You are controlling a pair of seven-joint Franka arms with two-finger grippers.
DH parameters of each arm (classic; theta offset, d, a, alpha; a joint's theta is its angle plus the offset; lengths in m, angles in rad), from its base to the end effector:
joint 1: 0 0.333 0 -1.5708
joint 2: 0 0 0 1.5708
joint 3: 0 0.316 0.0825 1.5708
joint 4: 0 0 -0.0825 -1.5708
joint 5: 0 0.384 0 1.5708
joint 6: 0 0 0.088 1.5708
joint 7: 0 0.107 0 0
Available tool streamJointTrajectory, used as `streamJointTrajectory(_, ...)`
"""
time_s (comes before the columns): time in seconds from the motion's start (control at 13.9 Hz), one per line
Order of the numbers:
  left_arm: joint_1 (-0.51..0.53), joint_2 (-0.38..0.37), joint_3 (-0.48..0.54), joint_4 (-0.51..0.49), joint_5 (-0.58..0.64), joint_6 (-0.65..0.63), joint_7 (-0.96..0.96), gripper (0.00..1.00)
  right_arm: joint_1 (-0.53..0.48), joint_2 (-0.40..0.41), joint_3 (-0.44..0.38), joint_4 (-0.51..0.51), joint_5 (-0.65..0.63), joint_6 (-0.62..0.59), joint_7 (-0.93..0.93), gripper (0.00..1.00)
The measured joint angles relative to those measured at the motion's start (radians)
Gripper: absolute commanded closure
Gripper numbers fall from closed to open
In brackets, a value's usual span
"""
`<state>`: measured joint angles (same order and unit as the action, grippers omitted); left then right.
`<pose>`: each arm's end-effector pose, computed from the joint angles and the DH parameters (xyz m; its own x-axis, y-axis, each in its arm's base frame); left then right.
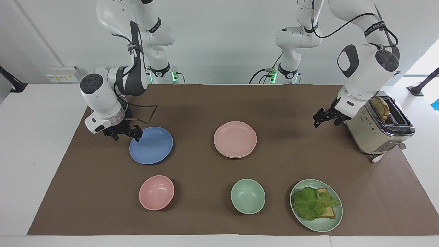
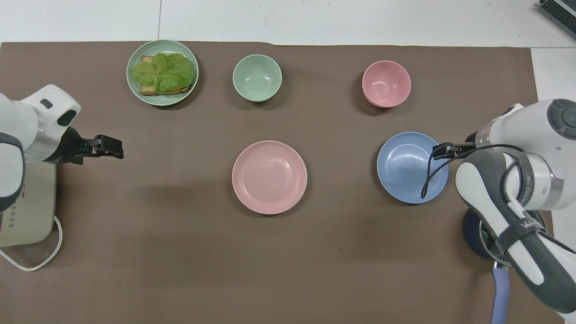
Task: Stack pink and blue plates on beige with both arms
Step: 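Grasp the blue plate rim with the right gripper while the left gripper withdraws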
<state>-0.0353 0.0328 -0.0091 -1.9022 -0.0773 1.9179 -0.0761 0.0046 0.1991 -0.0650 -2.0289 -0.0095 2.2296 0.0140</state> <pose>0.5665 -0.0306 0.4781 0.9981 0.0577 -0.0235 0.0593 -0.9957 0.0709 0.5849 -0.0347 0.3506 0.9977 -0.0672 0.0022 -0.0673 -0.9975 0.0203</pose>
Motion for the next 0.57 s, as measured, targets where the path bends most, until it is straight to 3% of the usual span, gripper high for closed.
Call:
streamJointTrajectory(0.5, 0.003, -0.031, 0.0, 0.139, 0.043, -0.174, 0.0, 0.0, -0.032, 0.099, -0.003, -0.016, 0.0, 0.105, -0.059, 0.0)
streamJointTrajectory(0.57, 0.003, -0.031, 0.0, 0.169, 0.044, -0.207, 0.0, 0.0, -0.033, 0.1, -0.003, -0.017, 0.0, 0.105, -0.059, 0.08)
